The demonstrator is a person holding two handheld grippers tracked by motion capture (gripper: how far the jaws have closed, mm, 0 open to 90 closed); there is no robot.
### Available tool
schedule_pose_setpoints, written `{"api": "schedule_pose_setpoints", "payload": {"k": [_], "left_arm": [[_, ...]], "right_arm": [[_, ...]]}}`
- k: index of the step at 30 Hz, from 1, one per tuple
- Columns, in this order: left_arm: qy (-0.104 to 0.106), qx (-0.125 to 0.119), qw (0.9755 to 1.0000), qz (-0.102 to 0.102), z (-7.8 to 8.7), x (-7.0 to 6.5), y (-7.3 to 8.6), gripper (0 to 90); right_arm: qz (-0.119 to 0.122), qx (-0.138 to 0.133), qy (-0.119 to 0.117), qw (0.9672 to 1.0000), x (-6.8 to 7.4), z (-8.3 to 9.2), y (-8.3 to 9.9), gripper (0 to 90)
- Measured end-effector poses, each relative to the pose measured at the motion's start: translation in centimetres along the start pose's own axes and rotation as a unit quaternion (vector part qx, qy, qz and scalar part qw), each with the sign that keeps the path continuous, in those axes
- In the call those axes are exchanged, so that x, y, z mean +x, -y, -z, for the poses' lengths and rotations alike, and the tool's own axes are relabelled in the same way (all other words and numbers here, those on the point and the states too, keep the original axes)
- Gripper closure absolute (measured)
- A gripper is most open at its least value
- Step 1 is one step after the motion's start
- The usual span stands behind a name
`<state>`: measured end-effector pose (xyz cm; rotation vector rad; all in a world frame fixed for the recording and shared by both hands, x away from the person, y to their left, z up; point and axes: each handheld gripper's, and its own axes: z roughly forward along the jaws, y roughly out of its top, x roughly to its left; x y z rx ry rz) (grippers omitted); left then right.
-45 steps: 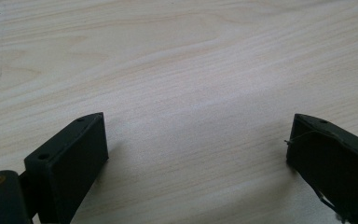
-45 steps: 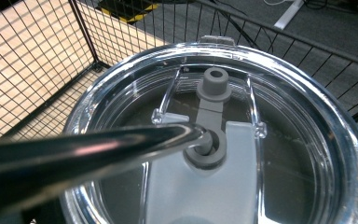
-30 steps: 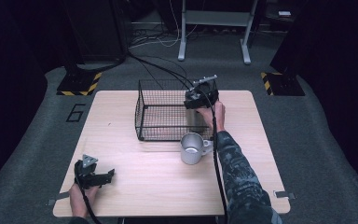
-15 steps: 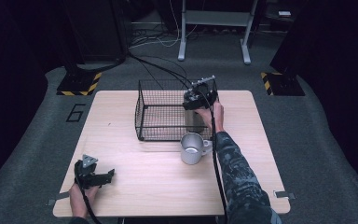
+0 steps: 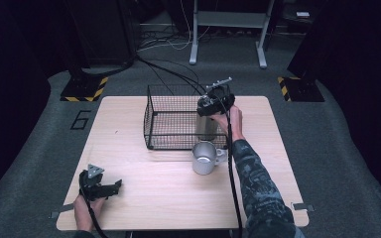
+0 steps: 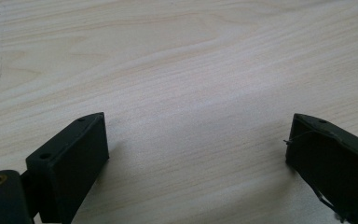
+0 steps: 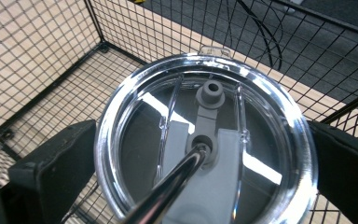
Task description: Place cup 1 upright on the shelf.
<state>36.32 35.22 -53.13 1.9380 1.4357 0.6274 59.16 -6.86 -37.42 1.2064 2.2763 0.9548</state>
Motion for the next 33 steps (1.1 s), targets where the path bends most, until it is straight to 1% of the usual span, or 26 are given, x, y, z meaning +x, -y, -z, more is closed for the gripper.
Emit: {"api": "schedule_pose_setpoints", "payload": {"k": [2,4,8,11,13,14,16,17,18,19,20,21,22,26,31,33], "left_arm": [[0.000,0.000,1.0000,0.000,0.0,0.0,0.0,5.3],[0.000,0.000,1.0000,-0.001,0.0,0.0,0.0,5.3],[0.000,0.000,1.0000,0.001,0.0,0.0,0.0,5.3],[0.000,0.000,1.0000,0.000,0.0,0.0,0.0,5.3],[0.001,0.000,1.0000,0.001,0.0,0.0,0.0,5.3],[0.001,0.000,1.0000,0.002,0.0,0.0,0.0,5.3],[-0.001,0.000,1.0000,-0.002,0.0,0.0,0.0,5.3],[0.000,0.001,1.0000,-0.002,0.0,0.0,0.0,5.4],[-0.001,0.001,1.0000,-0.003,0.0,0.0,0.0,5.3],[-0.001,0.001,1.0000,-0.003,0.0,0.0,0.0,5.3],[-0.001,0.001,1.0000,-0.003,0.0,0.0,0.0,5.3],[0.000,0.000,1.0000,-0.002,0.0,0.0,0.0,5.3],[0.000,0.000,1.0000,-0.002,0.0,0.0,0.0,5.3],[-0.001,0.000,1.0000,-0.002,0.0,0.0,0.0,5.3],[-0.001,0.000,1.0000,-0.002,0.0,0.0,0.0,5.3],[0.000,0.000,1.0000,-0.002,0.0,0.0,0.0,5.3]], "right_arm": [[-0.001,-0.004,-0.001,1.0000,0.0,0.6,0.0,0.0],[0.004,-0.007,-0.002,1.0000,0.0,1.0,0.0,0.0],[0.005,-0.025,-0.003,0.9997,-0.2,2.3,0.0,0.0],[0.004,-0.035,-0.011,0.9993,-0.1,3.4,0.1,0.0],[0.000,-0.047,-0.029,0.9985,-0.1,4.3,0.2,0.0],[0.011,-0.050,-0.031,0.9982,-0.2,4.6,0.3,0.0],[0.014,-0.063,-0.035,0.9973,0.0,5.6,0.4,0.0],[0.015,-0.065,-0.035,0.9971,0.1,6.1,0.4,0.0],[0.021,-0.068,-0.034,0.9969,0.2,6.4,0.5,0.0],[0.020,-0.070,-0.036,0.9967,0.3,6.8,0.6,0.0],[0.026,-0.071,-0.037,0.9964,0.4,7.3,0.7,0.0],[0.026,-0.072,-0.037,0.9964,0.6,7.7,0.9,0.0],[0.033,-0.072,-0.037,0.9961,0.6,8.1,1.0,0.0],[0.044,-0.075,-0.039,0.9955,1.0,9.4,1.9,0.0],[0.052,-0.075,-0.033,0.9953,1.1,10.9,3.5,0.0],[0.047,-0.078,-0.031,0.9954,1.0,11.7,4.4,0.0]]}}
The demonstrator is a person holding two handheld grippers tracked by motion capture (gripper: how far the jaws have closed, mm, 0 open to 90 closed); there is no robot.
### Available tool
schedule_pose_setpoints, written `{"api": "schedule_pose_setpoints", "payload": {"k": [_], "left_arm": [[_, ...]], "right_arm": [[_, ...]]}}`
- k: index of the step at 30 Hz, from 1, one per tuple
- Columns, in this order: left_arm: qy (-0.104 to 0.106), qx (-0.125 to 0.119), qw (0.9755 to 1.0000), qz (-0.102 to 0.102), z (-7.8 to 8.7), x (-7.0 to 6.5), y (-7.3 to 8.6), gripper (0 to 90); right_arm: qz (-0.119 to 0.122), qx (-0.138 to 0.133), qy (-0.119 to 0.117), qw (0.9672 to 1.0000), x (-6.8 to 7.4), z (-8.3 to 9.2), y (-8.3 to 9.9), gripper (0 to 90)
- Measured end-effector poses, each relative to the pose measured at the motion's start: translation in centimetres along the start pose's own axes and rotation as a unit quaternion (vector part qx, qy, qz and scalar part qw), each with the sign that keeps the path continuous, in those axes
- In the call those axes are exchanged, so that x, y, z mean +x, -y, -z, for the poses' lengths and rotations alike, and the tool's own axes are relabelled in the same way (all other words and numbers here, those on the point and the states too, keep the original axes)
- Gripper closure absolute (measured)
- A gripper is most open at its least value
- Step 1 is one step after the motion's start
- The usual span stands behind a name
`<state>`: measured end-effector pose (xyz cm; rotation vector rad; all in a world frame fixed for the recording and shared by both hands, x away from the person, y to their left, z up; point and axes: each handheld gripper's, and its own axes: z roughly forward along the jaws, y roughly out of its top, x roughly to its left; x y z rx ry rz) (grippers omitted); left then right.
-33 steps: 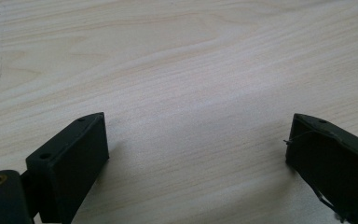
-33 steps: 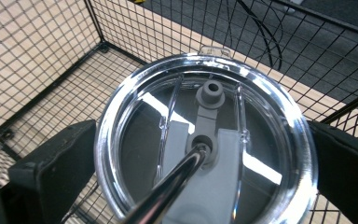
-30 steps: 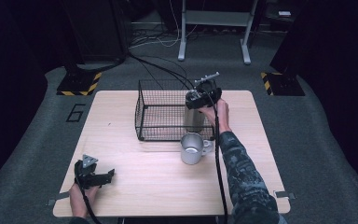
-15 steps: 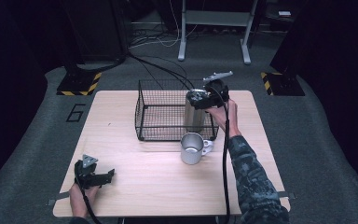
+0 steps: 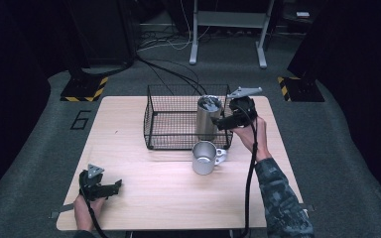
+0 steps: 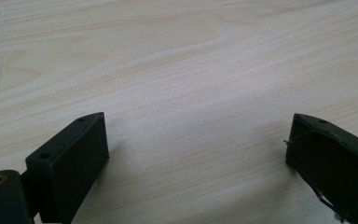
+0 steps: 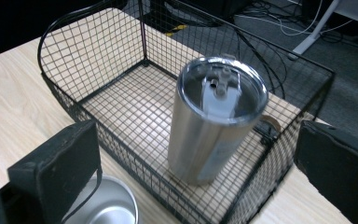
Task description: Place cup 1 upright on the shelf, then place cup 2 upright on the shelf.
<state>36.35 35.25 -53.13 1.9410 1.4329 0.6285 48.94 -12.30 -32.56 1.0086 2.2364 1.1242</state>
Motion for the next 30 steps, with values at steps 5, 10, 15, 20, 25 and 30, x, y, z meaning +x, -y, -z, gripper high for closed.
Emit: {"api": "schedule_pose_setpoints", "payload": {"k": [5,10,15,20,25,30], "left_arm": [[0.000,0.000,1.0000,0.000,0.0,0.0,0.0,5.4],[0.000,-0.001,1.0000,0.000,0.0,0.0,0.0,5.4],[0.001,0.003,1.0000,-0.001,0.0,0.0,0.0,5.4],[-0.001,-0.004,1.0000,0.001,-0.1,0.0,0.0,5.4],[0.000,-0.005,1.0000,0.004,-0.1,0.0,0.0,5.4],[0.004,-0.002,1.0000,-0.001,-0.1,0.1,-0.1,5.2]], "right_arm": [[0.003,-0.006,0.011,0.9999,-0.1,1.9,2.0,0.0],[-0.005,-0.011,0.023,0.9997,-0.4,3.3,4.3,0.0],[-0.022,-0.007,0.034,0.9992,-0.7,4.0,7.2,0.0],[-0.052,0.001,0.041,0.9978,-1.3,4.1,10.9,0.0],[-0.076,0.019,0.057,0.9953,-1.9,3.5,15.0,0.0],[-0.094,0.046,0.068,0.9922,-2.6,2.4,18.7,0.0]]}}
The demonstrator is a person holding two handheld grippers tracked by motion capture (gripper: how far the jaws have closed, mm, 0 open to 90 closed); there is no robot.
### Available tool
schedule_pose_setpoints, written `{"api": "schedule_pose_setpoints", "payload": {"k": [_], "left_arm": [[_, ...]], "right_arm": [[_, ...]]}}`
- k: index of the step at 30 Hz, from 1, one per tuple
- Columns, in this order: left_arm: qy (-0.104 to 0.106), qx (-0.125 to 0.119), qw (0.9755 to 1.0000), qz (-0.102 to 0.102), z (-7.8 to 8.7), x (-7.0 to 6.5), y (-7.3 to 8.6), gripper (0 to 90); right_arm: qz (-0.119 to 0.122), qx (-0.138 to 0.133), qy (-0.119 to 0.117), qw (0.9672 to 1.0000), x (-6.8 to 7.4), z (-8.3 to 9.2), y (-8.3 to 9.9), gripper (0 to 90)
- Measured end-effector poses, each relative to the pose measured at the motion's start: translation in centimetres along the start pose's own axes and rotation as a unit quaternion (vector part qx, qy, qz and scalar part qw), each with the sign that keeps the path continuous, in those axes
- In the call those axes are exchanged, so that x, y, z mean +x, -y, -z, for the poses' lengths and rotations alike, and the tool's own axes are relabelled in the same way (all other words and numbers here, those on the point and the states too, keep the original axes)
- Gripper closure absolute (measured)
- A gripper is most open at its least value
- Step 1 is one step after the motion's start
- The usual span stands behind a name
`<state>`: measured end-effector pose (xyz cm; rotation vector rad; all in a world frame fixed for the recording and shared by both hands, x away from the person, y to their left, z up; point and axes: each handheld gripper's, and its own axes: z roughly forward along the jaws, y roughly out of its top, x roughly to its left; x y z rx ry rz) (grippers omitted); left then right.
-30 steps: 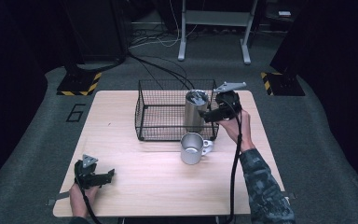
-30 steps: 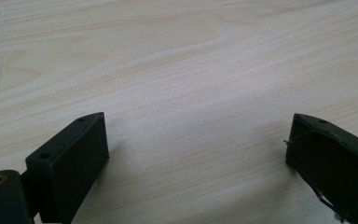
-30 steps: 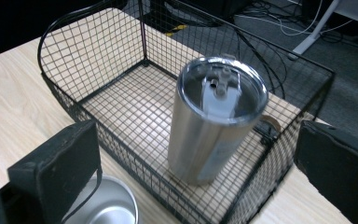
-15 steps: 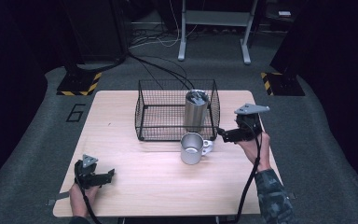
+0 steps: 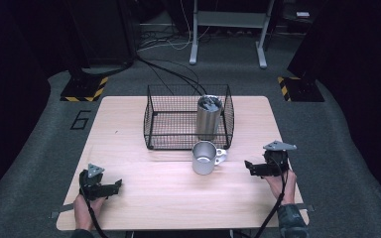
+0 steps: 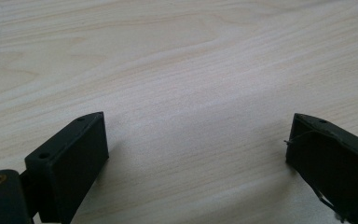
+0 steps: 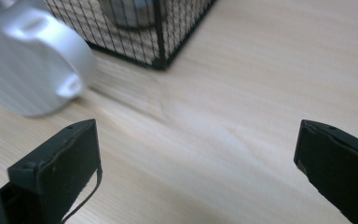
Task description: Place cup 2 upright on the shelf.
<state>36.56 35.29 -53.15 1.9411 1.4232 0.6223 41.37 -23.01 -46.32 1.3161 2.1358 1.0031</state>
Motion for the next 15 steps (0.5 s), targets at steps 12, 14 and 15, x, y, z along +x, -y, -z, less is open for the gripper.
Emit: {"api": "schedule_pose_setpoints", "payload": {"k": [12,14,15], "left_arm": [[-0.001,-0.001,1.0000,0.000,-0.1,0.0,0.0,4.7],[-0.003,0.000,1.0000,0.002,-0.1,-0.1,-0.1,4.5],[-0.002,0.001,1.0000,0.003,-0.1,-0.1,-0.1,4.3]], "right_arm": [[-0.040,0.039,0.020,0.9983,-2.5,-2.4,5.0,0.0],[-0.047,0.039,0.021,0.9979,-2.7,-2.6,5.3,0.0],[-0.043,0.039,0.020,0.9981,-2.8,-2.7,5.3,0.0]]}}
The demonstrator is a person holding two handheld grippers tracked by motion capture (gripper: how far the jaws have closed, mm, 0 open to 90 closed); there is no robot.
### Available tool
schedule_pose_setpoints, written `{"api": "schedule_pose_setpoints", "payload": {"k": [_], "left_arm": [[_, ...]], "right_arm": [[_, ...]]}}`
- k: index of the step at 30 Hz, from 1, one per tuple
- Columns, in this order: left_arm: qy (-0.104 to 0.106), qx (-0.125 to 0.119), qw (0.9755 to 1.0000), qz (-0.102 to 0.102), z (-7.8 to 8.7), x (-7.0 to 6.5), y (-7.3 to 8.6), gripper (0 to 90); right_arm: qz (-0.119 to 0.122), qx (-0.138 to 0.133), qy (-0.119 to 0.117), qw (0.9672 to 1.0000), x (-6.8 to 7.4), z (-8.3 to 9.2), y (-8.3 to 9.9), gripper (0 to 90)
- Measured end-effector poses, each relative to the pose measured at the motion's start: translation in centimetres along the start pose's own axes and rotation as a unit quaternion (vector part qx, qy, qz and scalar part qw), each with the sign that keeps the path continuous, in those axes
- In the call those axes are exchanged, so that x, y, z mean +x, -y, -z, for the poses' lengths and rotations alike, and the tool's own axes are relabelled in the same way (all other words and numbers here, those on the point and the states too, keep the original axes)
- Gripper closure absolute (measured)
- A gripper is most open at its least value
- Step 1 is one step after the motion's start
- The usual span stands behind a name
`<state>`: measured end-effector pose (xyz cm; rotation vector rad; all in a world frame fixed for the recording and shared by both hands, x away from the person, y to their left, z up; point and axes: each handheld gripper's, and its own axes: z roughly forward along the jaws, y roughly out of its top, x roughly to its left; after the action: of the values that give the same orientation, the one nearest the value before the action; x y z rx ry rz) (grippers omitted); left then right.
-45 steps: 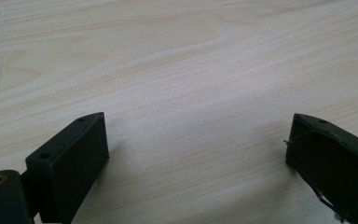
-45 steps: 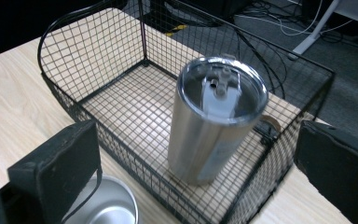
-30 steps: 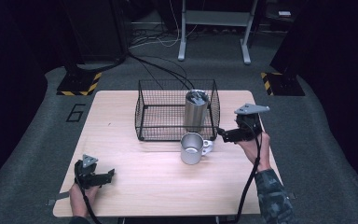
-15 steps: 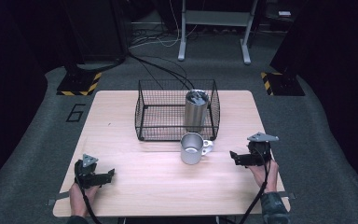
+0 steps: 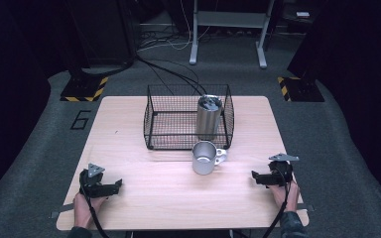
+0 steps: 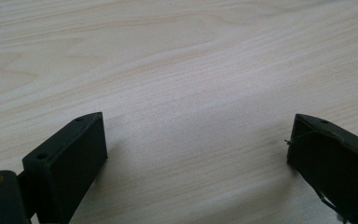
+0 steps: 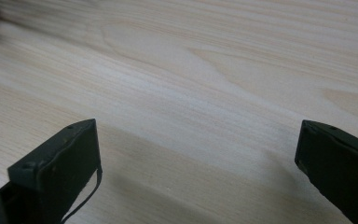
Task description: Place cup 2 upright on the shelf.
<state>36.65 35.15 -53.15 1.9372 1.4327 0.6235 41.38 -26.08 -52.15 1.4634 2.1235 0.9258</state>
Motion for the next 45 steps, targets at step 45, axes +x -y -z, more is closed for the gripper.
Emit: {"api": "schedule_pose_setpoints", "payload": {"k": [45], "left_arm": [[0.186,-0.070,0.9728,-0.119,-0.5,-16.3,-12.2,0.3]], "right_arm": [[0.037,-0.004,-0.010,0.9992,-0.4,-0.4,0.7,0.0]]}}
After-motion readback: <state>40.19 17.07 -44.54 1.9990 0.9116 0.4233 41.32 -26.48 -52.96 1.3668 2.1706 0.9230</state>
